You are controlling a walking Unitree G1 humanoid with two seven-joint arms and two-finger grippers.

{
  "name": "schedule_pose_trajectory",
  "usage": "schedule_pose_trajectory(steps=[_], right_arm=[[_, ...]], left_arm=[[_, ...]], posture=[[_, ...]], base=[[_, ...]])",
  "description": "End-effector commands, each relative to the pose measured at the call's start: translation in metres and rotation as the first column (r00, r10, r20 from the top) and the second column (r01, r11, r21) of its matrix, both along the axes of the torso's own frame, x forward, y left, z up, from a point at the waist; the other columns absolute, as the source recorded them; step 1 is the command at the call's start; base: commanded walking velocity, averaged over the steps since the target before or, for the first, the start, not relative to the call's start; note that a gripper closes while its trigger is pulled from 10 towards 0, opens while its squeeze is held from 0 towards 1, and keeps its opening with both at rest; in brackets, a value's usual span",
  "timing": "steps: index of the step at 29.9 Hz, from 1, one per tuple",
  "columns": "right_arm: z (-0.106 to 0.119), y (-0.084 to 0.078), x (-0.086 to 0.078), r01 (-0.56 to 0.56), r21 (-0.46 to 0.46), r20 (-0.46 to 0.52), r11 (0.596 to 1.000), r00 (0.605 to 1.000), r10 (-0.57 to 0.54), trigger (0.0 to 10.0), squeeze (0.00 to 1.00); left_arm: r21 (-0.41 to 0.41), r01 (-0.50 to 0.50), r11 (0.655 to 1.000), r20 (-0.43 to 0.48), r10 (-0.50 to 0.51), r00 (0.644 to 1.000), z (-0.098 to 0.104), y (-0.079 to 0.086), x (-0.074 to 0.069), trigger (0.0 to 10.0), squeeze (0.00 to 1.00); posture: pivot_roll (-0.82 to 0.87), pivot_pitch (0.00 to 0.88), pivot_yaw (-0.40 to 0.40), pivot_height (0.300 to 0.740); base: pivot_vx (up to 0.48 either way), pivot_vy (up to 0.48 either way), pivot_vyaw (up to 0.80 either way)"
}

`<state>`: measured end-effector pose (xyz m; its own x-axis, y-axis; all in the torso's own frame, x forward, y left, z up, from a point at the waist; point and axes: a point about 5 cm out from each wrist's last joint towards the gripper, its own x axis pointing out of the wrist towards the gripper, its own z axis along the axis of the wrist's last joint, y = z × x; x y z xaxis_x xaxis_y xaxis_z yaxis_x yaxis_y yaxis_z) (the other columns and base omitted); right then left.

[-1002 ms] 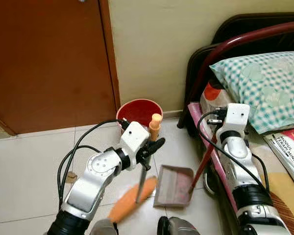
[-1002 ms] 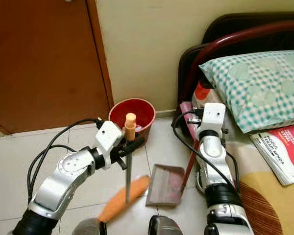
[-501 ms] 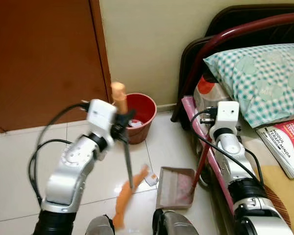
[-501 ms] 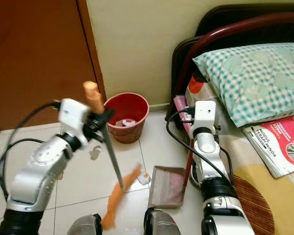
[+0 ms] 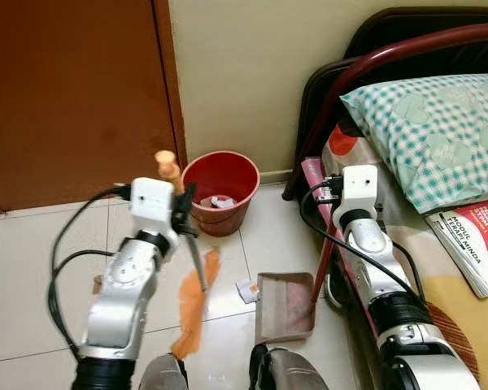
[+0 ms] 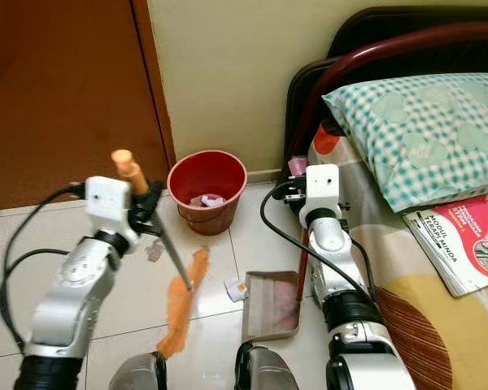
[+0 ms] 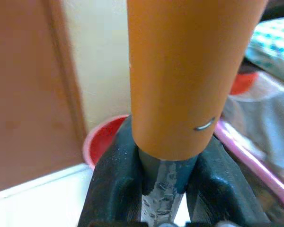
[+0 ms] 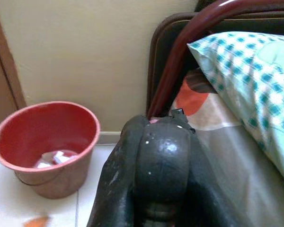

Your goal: Sweep floor

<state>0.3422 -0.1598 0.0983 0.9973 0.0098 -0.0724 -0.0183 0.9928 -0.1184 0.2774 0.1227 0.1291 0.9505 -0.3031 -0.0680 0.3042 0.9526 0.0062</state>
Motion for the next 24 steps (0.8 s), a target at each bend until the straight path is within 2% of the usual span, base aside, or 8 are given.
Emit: schedule_pose_trajectory(steps=[1,2,5,7,8,11,19,24], right_arm=[[-0.007,0.008,-0.003,-0.044,0.017,-0.027,0.999,0.999,0.044,10.0,0.00],[-0.007,0.008,-0.003,-0.044,0.017,-0.027,0.999,0.999,0.044,10.0,0.00],[-0.010,0.024,-0.005,-0.107,0.037,-0.028,0.994,0.994,0.108,10.0,0.00],[-0.011,0.025,-0.006,-0.109,0.040,-0.032,0.993,0.993,0.110,10.0,0.00],[-0.012,0.027,-0.006,-0.115,0.043,-0.036,0.992,0.993,0.117,10.0,0.00],[-0.014,0.030,-0.007,-0.127,0.050,-0.040,0.991,0.991,0.129,10.0,0.00],[-0.029,0.020,-0.019,-0.092,0.056,-0.081,0.994,0.992,0.096,10.0,0.00],[-0.031,0.016,-0.024,-0.077,0.065,-0.078,0.995,0.994,0.082,10.0,0.00]], left_arm=[[-0.055,0.074,0.996,-0.057,-0.077,0.995,-0.007,-0.018,-0.003,10.0,0.00],[-0.055,0.074,0.996,-0.057,-0.077,0.995,-0.007,-0.018,-0.003,10.0,0.00],[-0.224,0.068,0.972,-0.032,-0.077,0.996,0.009,-0.034,0.003,10.0,0.00],[-0.272,0.050,0.961,-0.020,-0.058,0.998,0.016,-0.035,0.005,10.0,0.00],[-0.342,0.027,0.939,-0.010,-0.033,0.999,0.024,-0.035,0.009,10.0,0.00],[-0.406,-0.022,0.914,0.003,0.025,1.000,0.032,-0.027,0.012,10.0,0.00],[-0.425,-0.183,0.886,0.036,0.219,0.975,0.034,0.015,0.013,10.0,0.00],[-0.360,-0.263,0.895,0.035,0.295,0.955,0.028,0.045,0.008,10.0,0.00]], posture=[[0.05,0.149,-0.084,0.740],[0.05,0.149,-0.084,0.740],[0.05,0.138,-0.078,0.740],[0.05,0.130,-0.078,0.740],[0.05,0.128,-0.075,0.740],[0.05,0.128,-0.075,0.740],[0.06,0.116,-0.085,0.740],[0.06,0.110,-0.070,0.740]], base=[[0.000,0.000,0.00],[0.000,0.000,0.00],[0.000,0.000,0.00],[0.000,0.000,0.00],[0.000,0.000,0.00],[0.000,0.000,0.00],[0.000,0.000,0.00],[0.000,0.000,0.00]])
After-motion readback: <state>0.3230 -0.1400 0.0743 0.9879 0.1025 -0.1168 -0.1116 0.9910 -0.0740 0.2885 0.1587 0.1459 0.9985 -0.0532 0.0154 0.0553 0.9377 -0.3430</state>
